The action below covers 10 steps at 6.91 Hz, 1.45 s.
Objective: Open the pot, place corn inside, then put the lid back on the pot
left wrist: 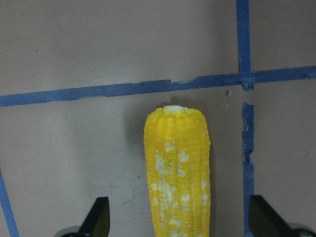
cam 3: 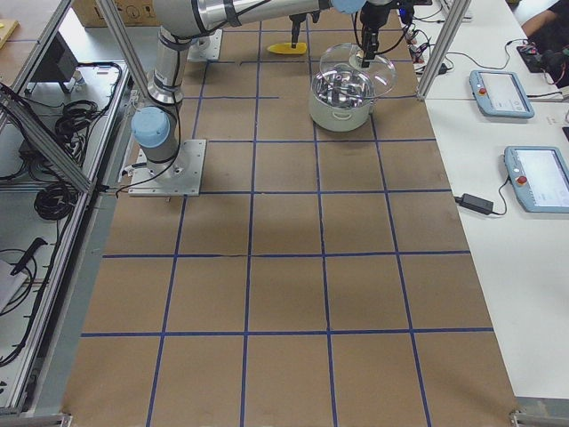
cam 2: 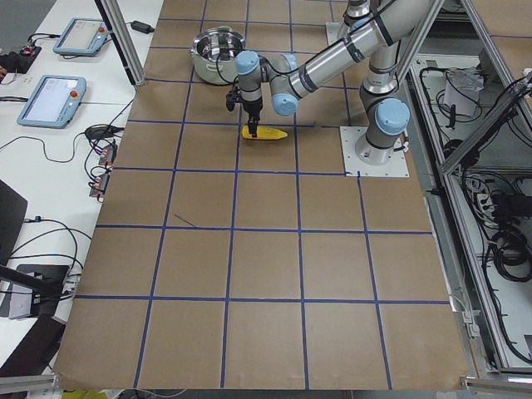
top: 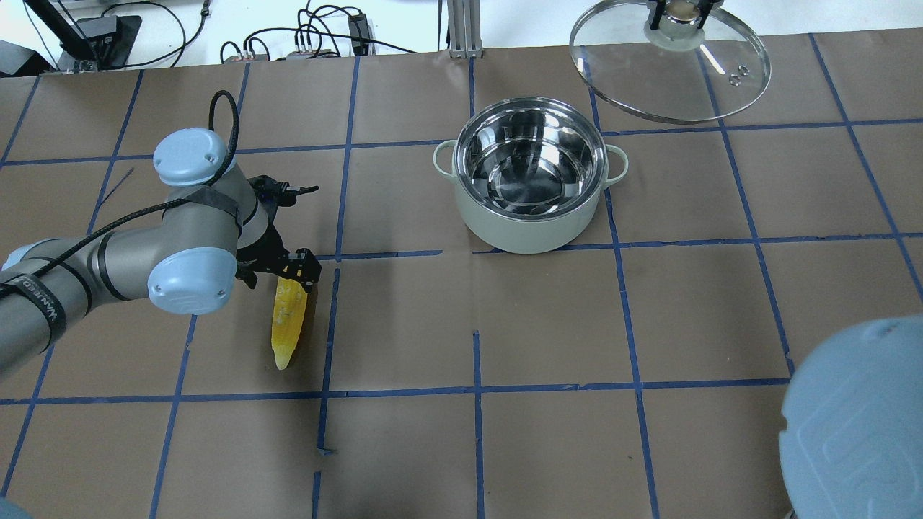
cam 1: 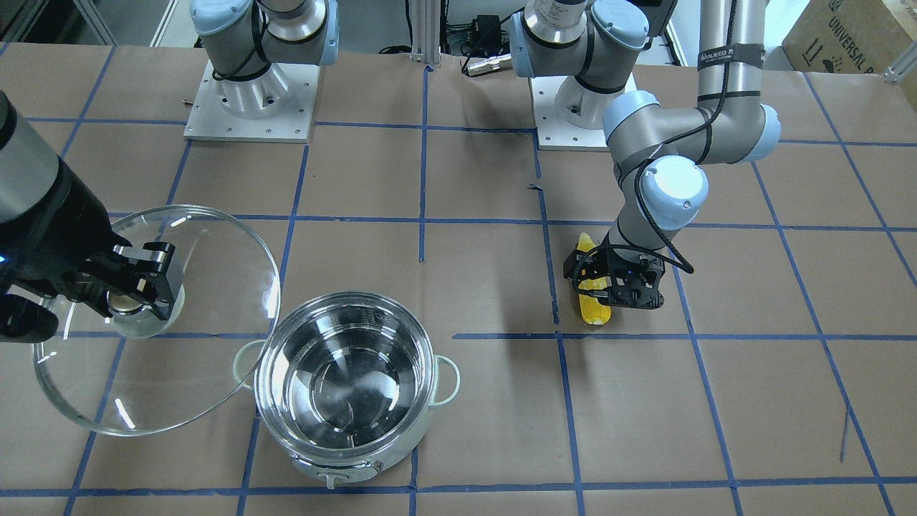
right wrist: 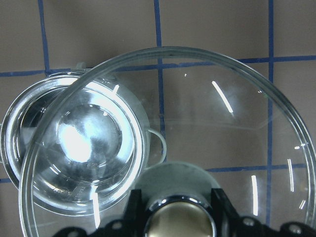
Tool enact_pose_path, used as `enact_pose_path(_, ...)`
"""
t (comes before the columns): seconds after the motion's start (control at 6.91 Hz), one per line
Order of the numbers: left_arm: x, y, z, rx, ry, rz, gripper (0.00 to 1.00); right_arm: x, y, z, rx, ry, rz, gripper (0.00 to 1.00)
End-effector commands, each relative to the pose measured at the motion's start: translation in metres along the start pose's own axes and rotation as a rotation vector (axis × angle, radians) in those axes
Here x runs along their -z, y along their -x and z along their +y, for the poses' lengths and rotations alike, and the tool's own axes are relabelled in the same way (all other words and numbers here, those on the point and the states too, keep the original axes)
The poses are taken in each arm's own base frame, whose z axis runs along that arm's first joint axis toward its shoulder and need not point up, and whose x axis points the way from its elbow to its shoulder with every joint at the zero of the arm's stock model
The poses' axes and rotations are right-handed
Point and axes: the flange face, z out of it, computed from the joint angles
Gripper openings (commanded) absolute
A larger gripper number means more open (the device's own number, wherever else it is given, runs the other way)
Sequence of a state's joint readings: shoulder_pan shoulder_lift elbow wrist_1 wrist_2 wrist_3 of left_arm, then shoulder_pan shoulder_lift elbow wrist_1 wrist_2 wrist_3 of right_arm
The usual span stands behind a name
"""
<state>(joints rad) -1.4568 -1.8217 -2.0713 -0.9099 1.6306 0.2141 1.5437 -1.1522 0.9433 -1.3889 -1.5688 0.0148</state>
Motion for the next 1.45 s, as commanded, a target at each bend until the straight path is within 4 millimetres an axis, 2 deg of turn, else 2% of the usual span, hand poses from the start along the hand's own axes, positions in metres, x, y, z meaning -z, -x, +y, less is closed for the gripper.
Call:
enact_pose_path(0.0,-0.035,-0.003,0.0,-0.005,0.043,0.009,0.95,-0.004,-0.007,-0.003,-0.003,0.002,0.022,0.07)
enact_pose_path(0.14,-0.032,-0.002,0.0,-0.008,0.039,0.002,0.81,-0.005,-0.008,-0.005,-0.004,-0.002,0.024,0.07)
enact_pose_path(0.29,-0.023,0.0,-0.001,-0.009,0.032,-0.001,0.62,-0.008,-0.014,-0.007,-0.006,0.001,0.056,0.07)
enact_pose_path(0.58,-0.019,-0.003,0.0,-0.013,0.021,0.012,0.31,-0.012,-0.037,-0.019,-0.04,-0.023,0.062,0.07)
enact_pose_path(0.72,-0.007,-0.002,-0.004,-0.009,-0.004,0.004,0.28,-0.012,-0.051,-0.021,-0.061,-0.023,0.06,0.07)
enact_pose_path(0.87,0.022,-0.006,-0.013,-0.003,-0.018,0.006,0.28,-0.01,-0.057,-0.022,-0.071,-0.028,0.059,0.07)
enact_pose_path(1.01,0.064,-0.015,-0.03,0.066,-0.032,0.089,0.28,-0.011,-0.062,-0.023,-0.077,-0.025,0.063,0.07)
enact_pose_path(1.16,0.104,-0.043,-0.048,0.079,-0.054,0.135,0.27,-0.012,-0.067,-0.023,-0.084,-0.023,0.061,0.07)
enact_pose_path(1.3,0.14,-0.082,-0.064,0.056,-0.094,0.157,0.26,-0.012,-0.065,-0.023,-0.083,-0.022,0.062,0.07)
